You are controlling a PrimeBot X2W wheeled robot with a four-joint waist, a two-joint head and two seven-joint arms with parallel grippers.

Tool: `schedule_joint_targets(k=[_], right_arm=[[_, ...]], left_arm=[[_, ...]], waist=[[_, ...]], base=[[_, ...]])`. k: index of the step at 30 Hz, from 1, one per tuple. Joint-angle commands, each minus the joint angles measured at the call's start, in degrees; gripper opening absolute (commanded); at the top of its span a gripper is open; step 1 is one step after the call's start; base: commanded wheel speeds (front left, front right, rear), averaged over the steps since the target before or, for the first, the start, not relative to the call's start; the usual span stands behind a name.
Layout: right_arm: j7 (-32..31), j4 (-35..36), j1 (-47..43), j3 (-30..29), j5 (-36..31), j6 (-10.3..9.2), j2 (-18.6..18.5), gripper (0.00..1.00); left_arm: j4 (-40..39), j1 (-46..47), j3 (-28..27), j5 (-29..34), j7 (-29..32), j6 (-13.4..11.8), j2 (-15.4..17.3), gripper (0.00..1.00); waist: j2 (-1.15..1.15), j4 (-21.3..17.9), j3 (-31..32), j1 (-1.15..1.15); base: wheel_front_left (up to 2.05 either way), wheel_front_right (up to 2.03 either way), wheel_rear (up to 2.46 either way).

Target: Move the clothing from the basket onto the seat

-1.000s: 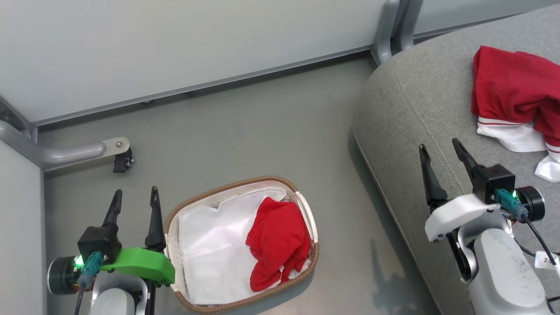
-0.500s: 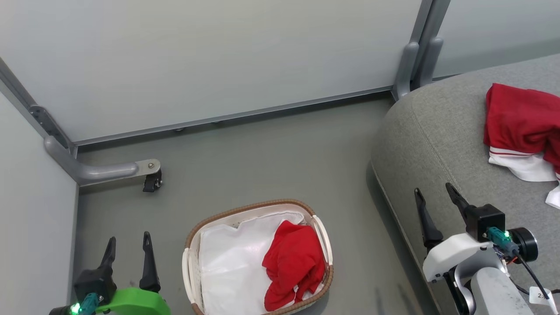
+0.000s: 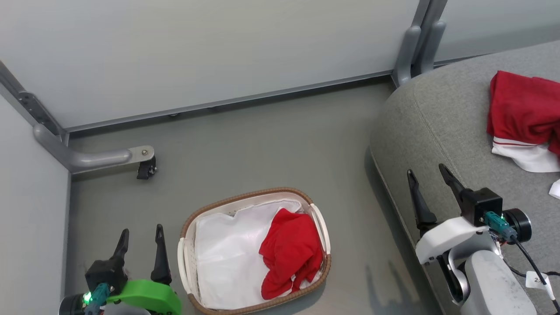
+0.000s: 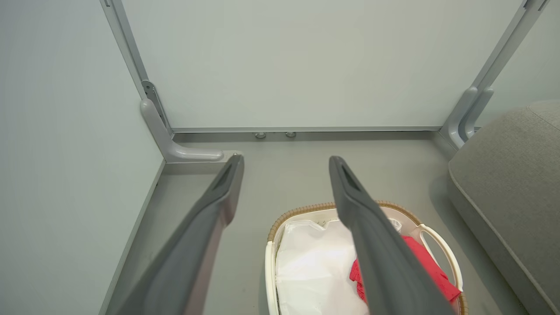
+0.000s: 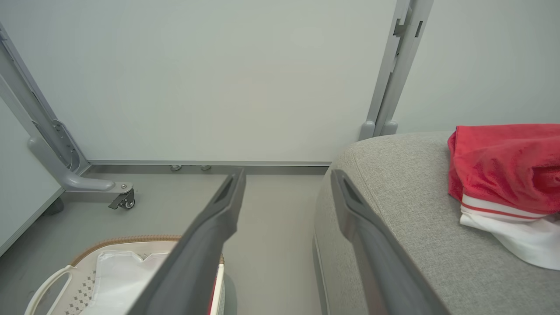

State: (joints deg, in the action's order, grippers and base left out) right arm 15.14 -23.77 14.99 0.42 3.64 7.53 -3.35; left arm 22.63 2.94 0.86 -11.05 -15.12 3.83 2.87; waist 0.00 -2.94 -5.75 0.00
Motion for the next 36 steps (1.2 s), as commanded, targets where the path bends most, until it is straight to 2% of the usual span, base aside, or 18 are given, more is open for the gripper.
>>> schedule_joint_targets(k=[1,15,22,36], right_arm=[[0.0,0.4,1.1,0.2,0.4,-0.08,-0.1,1.00],[0.0,5.3,10.6,1.8,2.5,-0.08,0.3,1.00],[0.0,7.6,14.2,3.6,4.9,-0.08,0.4,1.00],[0.0,11.2,19.8,6.8,9.1,-0.08,0.4,1.00]], left_arm=[[0.3,1.6,0.3,-0.1,0.0,0.3,0.1,1.00],[6.8,15.5,6.1,0.7,0.0,3.1,0.1,1.00],[11.4,21.3,8.3,1.7,0.0,3.7,0.5,1.00],[20.0,29.9,20.8,-4.3,0.0,3.8,4.1,1.00]], waist=[[0.00,-1.6,-3.2,0.00],[0.00,-7.9,-18.0,0.00],[0.00,-11.0,-24.7,0.00],[0.00,-15.6,-35.8,0.00]], base=[[0.00,0.00,0.00],[0.00,0.00,0.00],[0.00,0.00,0.00],[0.00,0.00,0.00]])
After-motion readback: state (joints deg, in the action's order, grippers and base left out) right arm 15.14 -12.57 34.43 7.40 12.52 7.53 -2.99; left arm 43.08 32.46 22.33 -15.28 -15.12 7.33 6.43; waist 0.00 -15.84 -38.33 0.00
